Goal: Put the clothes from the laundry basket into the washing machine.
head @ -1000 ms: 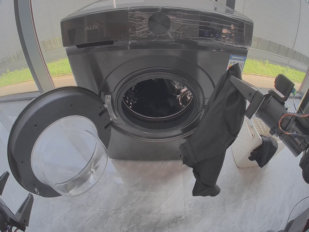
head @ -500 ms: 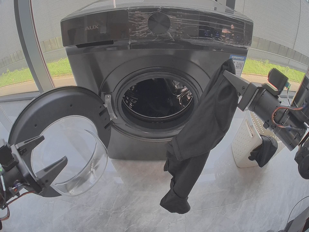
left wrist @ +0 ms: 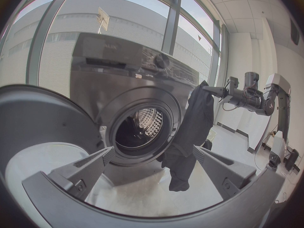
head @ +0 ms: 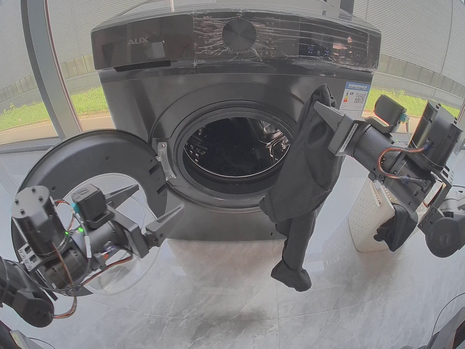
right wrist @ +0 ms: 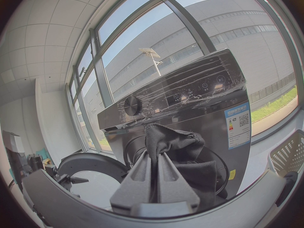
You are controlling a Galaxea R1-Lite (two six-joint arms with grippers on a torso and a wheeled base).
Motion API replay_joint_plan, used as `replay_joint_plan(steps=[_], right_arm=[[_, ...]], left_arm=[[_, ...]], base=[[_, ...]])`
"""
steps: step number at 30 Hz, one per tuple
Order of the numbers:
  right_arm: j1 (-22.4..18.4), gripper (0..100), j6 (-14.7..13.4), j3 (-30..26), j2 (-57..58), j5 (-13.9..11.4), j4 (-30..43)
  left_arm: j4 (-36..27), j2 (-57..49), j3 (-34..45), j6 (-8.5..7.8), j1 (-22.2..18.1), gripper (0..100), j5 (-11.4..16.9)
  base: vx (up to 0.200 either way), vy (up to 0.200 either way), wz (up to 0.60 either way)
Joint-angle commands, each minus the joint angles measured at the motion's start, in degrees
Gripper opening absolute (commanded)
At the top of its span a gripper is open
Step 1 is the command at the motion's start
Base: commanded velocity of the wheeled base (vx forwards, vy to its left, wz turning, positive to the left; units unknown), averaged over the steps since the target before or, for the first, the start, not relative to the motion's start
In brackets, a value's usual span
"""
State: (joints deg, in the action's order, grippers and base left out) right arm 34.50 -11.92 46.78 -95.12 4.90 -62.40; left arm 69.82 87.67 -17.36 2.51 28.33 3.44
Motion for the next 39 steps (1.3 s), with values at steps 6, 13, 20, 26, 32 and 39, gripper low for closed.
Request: replay_joint_plan(steps=[6,13,20,26,32,39], right_arm=[[0.3,0,0.0,3.7,-4.4,2.0,-0.1],[0.4,0,0.0,3.8,-4.5,2.1,-0.1],[0.5,0,0.0,3.9,-5.1,2.3,-0.1],[0.7,0,0.0,4.0,-5.6,2.3,-0.2],[0.7,0,0.0,4.6,-6.1,2.3,-0.2],[0.7,0,0.0,4.4,-6.0,2.3,-0.3]], left_arm=[[3.7,15.3,-6.8,0.56,5.5,100,-1.9],[7.4,21.9,-8.3,-0.14,7.4,100,-1.1],[8.7,26.6,-11.2,-0.23,9.1,100,-0.8],[9.9,28.9,-12.0,-0.31,10.2,100,-0.7],[11.0,33.4,-14.7,-0.40,10.8,100,-0.5],[11.8,37.8,-17.8,-0.40,11.4,100,2.4]], base=[[0.000,0.000,0.00],[0.000,0.000,0.00],[0.000,0.000,0.00],[0.000,0.000,0.00],[0.000,0.000,0.00],[0.000,0.000,0.00]])
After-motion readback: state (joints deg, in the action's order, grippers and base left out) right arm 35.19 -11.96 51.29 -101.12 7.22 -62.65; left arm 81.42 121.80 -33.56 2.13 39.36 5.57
